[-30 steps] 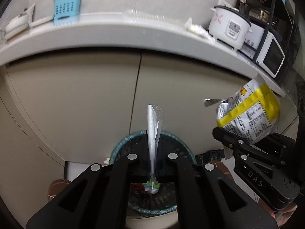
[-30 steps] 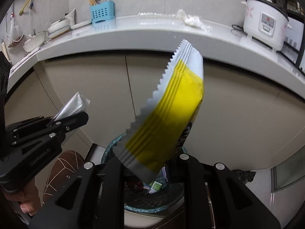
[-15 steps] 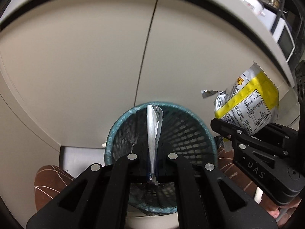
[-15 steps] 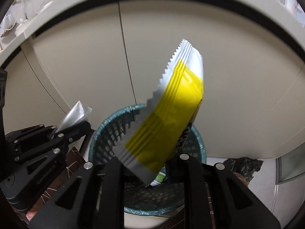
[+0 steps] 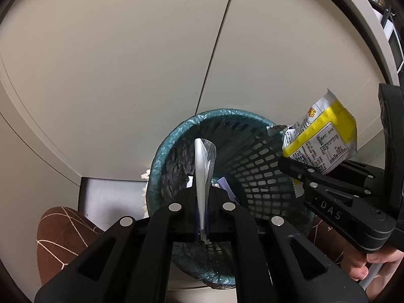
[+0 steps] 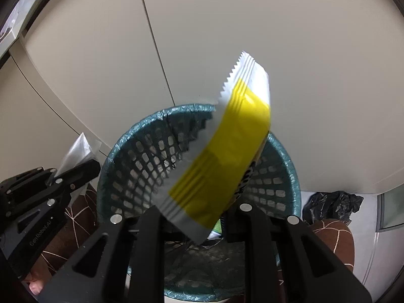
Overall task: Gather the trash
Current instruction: 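Carry the yellow snack bag over the wastebasket and open the right tool to drop it, then lower the clear plastic bag into the wastebasket and open the left tool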
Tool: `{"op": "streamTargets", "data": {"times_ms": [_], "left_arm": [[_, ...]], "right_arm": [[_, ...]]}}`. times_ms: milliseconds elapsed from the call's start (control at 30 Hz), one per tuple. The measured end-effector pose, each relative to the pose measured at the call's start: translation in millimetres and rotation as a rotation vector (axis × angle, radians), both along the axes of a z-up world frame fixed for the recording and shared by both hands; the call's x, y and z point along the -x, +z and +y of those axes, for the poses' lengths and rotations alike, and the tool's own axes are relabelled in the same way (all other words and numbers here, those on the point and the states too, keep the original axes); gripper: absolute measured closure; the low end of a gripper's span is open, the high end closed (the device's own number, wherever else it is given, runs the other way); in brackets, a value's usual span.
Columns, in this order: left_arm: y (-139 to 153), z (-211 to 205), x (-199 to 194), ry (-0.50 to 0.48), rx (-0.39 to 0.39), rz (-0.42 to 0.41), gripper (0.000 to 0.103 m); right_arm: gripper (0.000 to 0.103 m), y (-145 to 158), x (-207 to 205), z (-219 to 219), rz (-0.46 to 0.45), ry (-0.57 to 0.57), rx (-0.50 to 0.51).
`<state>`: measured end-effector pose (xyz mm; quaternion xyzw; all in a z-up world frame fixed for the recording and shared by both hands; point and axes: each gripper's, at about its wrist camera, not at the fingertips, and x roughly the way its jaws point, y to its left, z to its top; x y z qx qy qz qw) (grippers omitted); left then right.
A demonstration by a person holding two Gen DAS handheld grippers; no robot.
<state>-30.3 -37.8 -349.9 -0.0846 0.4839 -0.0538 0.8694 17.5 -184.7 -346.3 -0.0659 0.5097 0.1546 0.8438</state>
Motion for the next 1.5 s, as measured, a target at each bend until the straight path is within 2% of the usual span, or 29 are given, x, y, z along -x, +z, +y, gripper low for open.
{"op": "streamTargets", "data": {"times_ms": [200,333,400,600,767,900,1000,1033,1167,1233,1433,1500], "left_arm": [[-1,2,-1,0.005,-0.006,0.008,0.101],[-8,2,-4,0.007,0.000,0.023,0.101],[-13,1,-7,0.009,-0.002,0.034,0.101],[-21,-6,-16,-0.007,0.008,0.062,0.101],[-25,-20,-22,-0.043,0.009,0.061,0.101],[-26,-35,-26,-0.073,0.001,0.061,0.098],[-25,-45,-27,-0.087,-0.006,0.058,0.093],[-25,-48,-28,-0.088,-0.014,0.059,0.084],[-23,-57,-28,-0.096,-0.029,0.053,0.075],[-22,-58,-28,-0.092,-0.037,0.052,0.061],[-15,-58,-26,-0.079,-0.056,0.046,0.033],[-13,-59,-26,-0.073,-0.063,0.040,0.027]], "right_arm": [[0.058,-8,6,2,0.002,0.015,-0.006],[0.048,-18,5,-4,0.029,0.009,-0.019],[0.040,-24,5,-8,0.038,0.009,-0.020],[0.019,-14,9,-28,0.013,-0.042,-0.006],[0.013,7,10,-55,-0.032,-0.105,0.001],[0.012,19,11,-73,-0.050,-0.139,-0.005],[0.012,25,12,-85,-0.053,-0.160,-0.012],[0.012,27,13,-88,-0.055,-0.164,-0.013],[0.012,31,16,-95,-0.060,-0.176,-0.010],[0.012,32,16,-97,-0.062,-0.181,-0.008],[0.012,36,17,-99,-0.068,-0.180,-0.009],[0.012,38,17,-98,-0.071,-0.177,-0.004]]}}
